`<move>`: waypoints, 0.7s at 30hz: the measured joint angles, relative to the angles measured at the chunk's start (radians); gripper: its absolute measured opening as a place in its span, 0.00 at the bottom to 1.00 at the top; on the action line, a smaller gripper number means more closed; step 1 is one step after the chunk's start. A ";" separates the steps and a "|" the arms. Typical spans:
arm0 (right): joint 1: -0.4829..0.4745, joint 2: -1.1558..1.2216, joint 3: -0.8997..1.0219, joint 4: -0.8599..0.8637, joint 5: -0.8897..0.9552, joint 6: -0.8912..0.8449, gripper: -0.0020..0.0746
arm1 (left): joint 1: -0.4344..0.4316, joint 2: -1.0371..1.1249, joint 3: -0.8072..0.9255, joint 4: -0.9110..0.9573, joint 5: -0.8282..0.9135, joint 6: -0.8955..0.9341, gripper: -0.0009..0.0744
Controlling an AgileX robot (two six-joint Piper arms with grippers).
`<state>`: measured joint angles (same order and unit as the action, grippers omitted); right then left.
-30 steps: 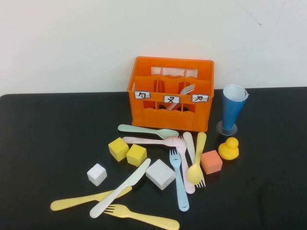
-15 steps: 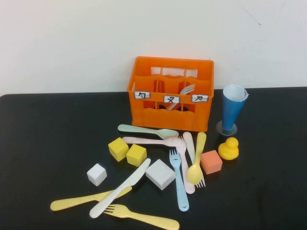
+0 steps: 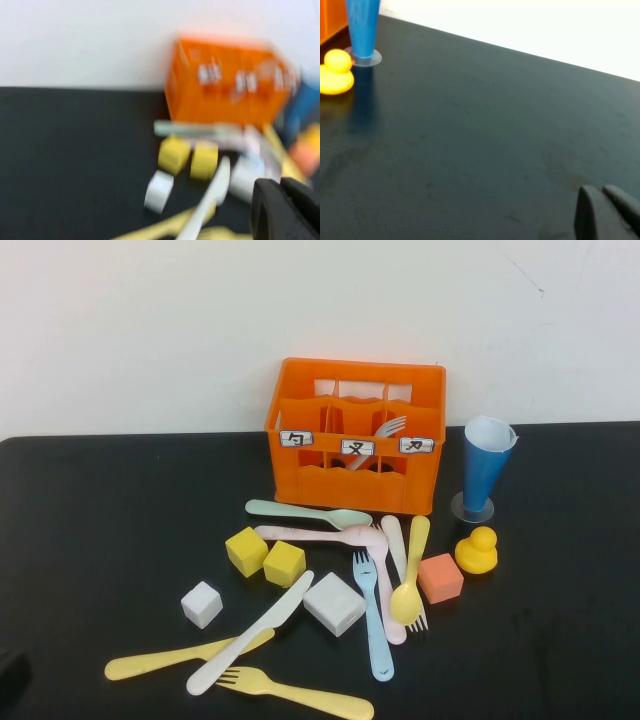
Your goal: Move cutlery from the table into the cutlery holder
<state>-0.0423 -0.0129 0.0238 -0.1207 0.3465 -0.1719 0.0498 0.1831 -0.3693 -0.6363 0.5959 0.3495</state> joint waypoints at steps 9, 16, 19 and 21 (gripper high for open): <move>0.000 0.000 0.000 0.000 0.000 0.000 0.02 | -0.075 0.424 -0.309 0.100 0.307 0.278 0.01; 0.000 0.000 0.000 0.000 0.000 0.000 0.02 | -0.268 0.771 -0.469 0.288 0.349 0.297 0.01; 0.000 0.000 0.000 0.000 0.000 0.000 0.02 | -0.374 0.921 -0.519 0.398 0.349 0.268 0.02; 0.000 0.000 0.000 0.000 0.000 0.000 0.02 | -0.442 1.023 -0.551 0.465 0.349 0.225 0.06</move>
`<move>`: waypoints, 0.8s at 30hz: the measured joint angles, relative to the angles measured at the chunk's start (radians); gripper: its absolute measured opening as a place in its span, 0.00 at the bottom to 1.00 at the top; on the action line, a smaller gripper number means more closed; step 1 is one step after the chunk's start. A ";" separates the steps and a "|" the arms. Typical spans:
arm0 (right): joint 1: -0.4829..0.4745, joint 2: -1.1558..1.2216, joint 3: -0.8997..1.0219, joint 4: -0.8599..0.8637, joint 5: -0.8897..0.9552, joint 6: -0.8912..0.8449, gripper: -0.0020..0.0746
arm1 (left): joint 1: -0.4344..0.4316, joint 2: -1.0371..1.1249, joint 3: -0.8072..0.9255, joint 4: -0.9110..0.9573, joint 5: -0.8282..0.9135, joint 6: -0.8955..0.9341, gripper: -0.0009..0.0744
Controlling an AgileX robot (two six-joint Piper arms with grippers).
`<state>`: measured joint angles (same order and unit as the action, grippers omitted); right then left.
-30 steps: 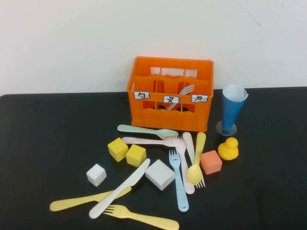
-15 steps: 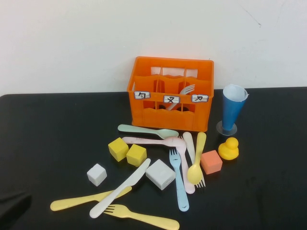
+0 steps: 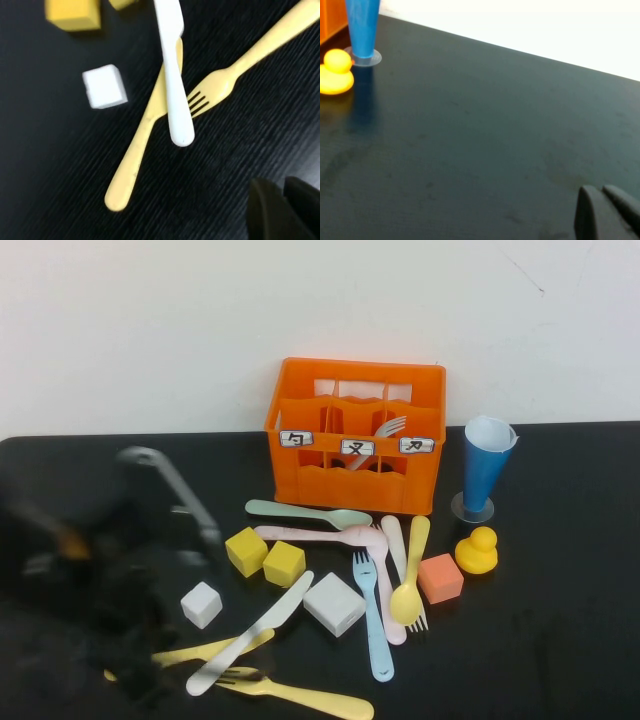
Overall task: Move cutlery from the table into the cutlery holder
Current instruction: Pick up the knife
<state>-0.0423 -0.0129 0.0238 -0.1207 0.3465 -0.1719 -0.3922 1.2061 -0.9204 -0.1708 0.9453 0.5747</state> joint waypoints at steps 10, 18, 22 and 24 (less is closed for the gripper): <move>0.000 0.000 0.000 0.000 0.000 0.000 0.02 | -0.116 0.380 -0.173 0.068 -0.057 -0.117 0.48; 0.000 0.000 0.000 0.000 0.000 0.000 0.02 | -0.116 0.537 -0.200 0.075 -0.209 -0.124 0.50; 0.000 0.000 0.000 0.000 0.000 0.000 0.02 | -0.116 0.597 -0.200 0.092 -0.284 -0.126 0.50; 0.000 0.000 0.000 0.000 0.000 0.000 0.02 | -0.116 0.621 -0.202 0.094 -0.313 -0.131 0.50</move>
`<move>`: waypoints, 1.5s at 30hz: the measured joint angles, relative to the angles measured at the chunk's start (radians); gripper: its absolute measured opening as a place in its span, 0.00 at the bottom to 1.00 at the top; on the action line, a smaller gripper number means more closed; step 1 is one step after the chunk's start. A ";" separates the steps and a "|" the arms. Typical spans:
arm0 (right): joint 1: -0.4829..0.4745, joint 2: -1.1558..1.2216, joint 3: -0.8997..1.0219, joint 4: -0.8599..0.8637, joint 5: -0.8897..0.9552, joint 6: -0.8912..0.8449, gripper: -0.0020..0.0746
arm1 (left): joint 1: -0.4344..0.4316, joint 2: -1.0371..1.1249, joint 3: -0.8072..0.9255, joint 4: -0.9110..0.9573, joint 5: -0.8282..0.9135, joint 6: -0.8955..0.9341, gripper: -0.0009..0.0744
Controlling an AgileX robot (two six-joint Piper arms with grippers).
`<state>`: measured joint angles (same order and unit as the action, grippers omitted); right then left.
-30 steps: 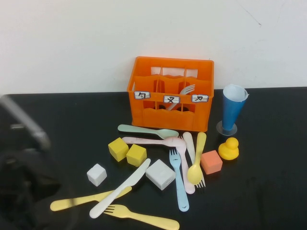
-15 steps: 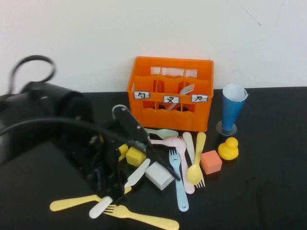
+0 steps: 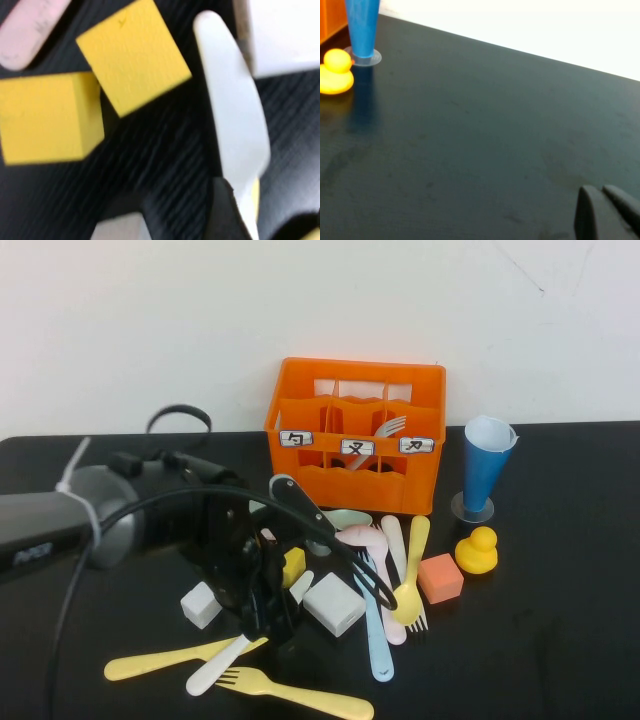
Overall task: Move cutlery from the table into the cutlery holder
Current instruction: Pick up the knife
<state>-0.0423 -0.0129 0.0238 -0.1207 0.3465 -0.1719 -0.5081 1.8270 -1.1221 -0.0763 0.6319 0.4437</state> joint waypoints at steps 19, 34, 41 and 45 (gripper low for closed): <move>0.000 0.000 0.000 0.000 0.000 0.000 0.02 | 0.000 0.106 -0.005 -0.003 -0.066 -0.029 0.35; 0.000 0.000 0.000 0.000 0.000 0.000 0.02 | 0.000 0.109 -0.022 -0.008 -0.043 -0.064 0.25; 0.000 0.000 0.000 0.000 0.000 0.000 0.02 | 0.000 0.081 -0.068 -0.012 -0.018 -0.070 0.24; 0.000 0.000 0.000 0.000 0.000 0.000 0.02 | 0.000 0.059 -0.074 -0.012 -0.005 -0.072 0.24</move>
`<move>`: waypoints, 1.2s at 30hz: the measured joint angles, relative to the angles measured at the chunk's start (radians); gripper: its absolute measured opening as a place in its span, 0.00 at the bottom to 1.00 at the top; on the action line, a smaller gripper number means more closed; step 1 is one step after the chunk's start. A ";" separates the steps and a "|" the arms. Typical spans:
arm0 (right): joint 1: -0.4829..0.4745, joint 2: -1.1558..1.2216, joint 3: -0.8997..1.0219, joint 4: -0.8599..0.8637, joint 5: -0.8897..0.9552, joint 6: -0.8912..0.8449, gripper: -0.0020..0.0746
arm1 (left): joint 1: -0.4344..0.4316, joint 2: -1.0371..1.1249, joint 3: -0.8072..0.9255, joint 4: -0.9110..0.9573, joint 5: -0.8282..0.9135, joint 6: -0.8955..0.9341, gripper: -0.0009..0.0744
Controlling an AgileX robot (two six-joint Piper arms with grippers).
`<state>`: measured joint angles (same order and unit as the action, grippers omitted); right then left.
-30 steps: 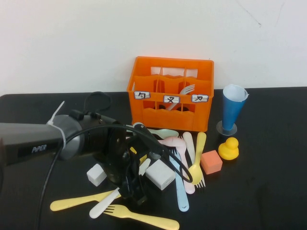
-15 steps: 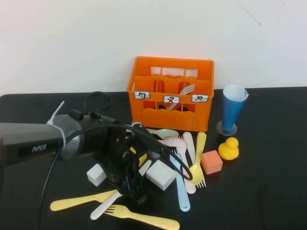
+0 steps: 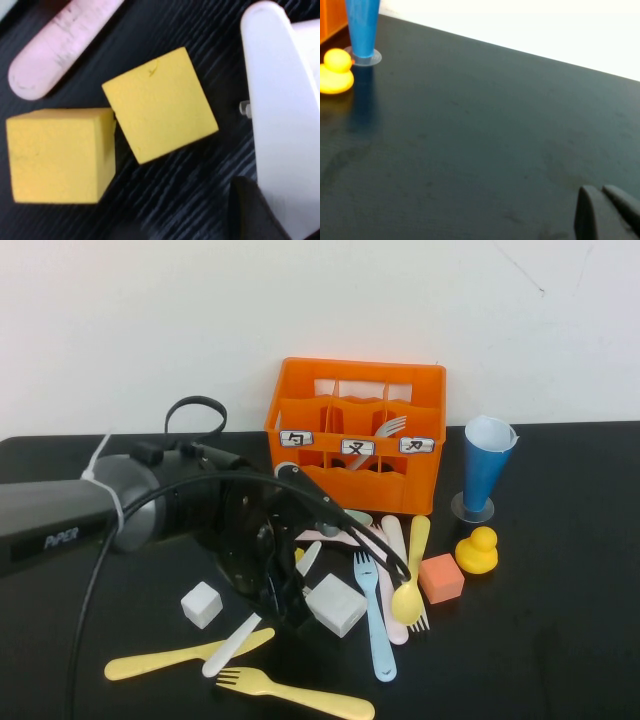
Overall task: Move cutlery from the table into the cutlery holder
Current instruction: Pick up the knife, then place the knife on the box
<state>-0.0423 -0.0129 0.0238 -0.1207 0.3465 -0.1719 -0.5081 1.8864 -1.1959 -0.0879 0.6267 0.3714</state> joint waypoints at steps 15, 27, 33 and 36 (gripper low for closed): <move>0.000 0.000 0.000 0.000 0.000 -0.025 0.02 | 0.000 -0.354 0.022 -0.107 -0.086 -0.004 0.24; 0.000 0.000 0.000 0.000 0.000 -0.025 0.02 | -0.030 -0.624 0.370 -0.515 -0.837 0.083 0.24; 0.000 0.000 0.000 0.000 0.000 -0.029 0.02 | -0.038 -0.563 0.389 -0.464 -1.061 -0.046 0.24; 0.000 0.000 0.000 0.000 0.000 -0.029 0.02 | -0.038 -0.503 0.389 -0.362 -1.199 -0.125 0.24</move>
<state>-0.0423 -0.0129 0.0238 -0.1207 0.3465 -0.2009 -0.5462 1.3830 -0.8066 -0.4499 -0.5723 0.2464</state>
